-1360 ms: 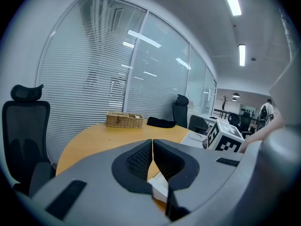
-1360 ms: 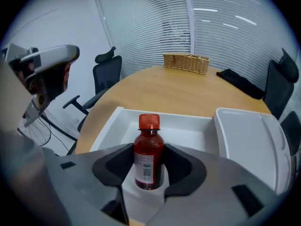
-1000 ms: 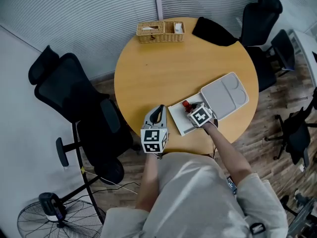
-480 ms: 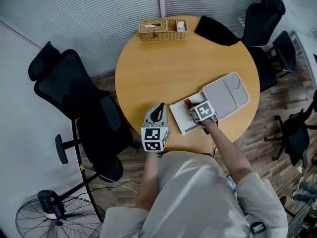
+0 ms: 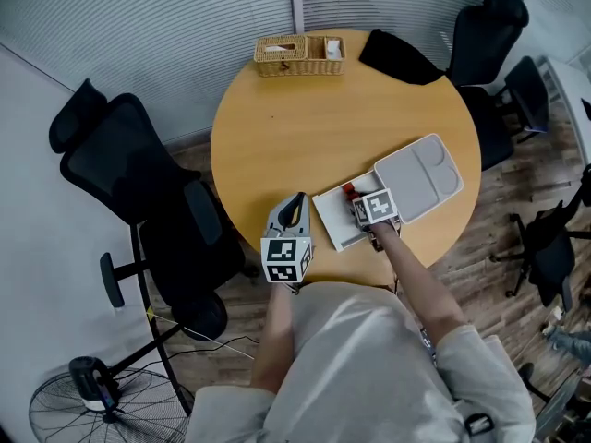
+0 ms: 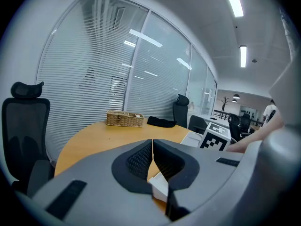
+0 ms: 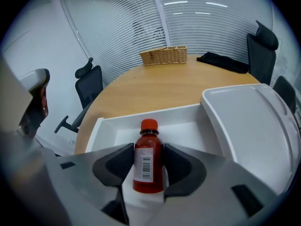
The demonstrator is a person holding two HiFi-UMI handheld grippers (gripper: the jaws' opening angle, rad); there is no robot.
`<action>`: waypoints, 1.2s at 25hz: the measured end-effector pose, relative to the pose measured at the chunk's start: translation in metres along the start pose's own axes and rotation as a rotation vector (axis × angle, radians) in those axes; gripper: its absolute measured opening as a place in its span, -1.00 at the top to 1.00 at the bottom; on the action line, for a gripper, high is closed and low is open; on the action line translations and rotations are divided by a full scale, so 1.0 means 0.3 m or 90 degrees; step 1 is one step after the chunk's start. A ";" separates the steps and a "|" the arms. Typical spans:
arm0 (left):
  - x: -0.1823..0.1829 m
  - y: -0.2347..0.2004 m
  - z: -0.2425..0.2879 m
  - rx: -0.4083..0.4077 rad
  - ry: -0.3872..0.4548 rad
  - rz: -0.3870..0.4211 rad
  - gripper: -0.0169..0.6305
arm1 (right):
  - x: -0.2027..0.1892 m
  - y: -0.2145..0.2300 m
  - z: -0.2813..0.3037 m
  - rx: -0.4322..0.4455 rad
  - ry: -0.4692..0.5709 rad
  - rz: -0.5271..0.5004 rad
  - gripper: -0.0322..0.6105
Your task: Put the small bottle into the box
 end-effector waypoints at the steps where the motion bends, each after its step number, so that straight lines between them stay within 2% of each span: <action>1: 0.000 0.000 0.000 0.000 0.000 0.000 0.86 | 0.001 0.001 0.000 0.001 0.000 -0.001 0.25; 30: -0.018 0.000 -0.025 0.003 -0.011 0.003 0.86 | -0.006 -0.007 0.000 -0.010 0.012 -0.021 0.15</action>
Point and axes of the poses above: the fingertips, and each gripper's own axes: z forward along the fingers, y to its right, x out of its top, the point moved 5 cm from there along -z, backward along the fingers, and after that the axes turned 6 degrees about z, right-handed, at the moved point
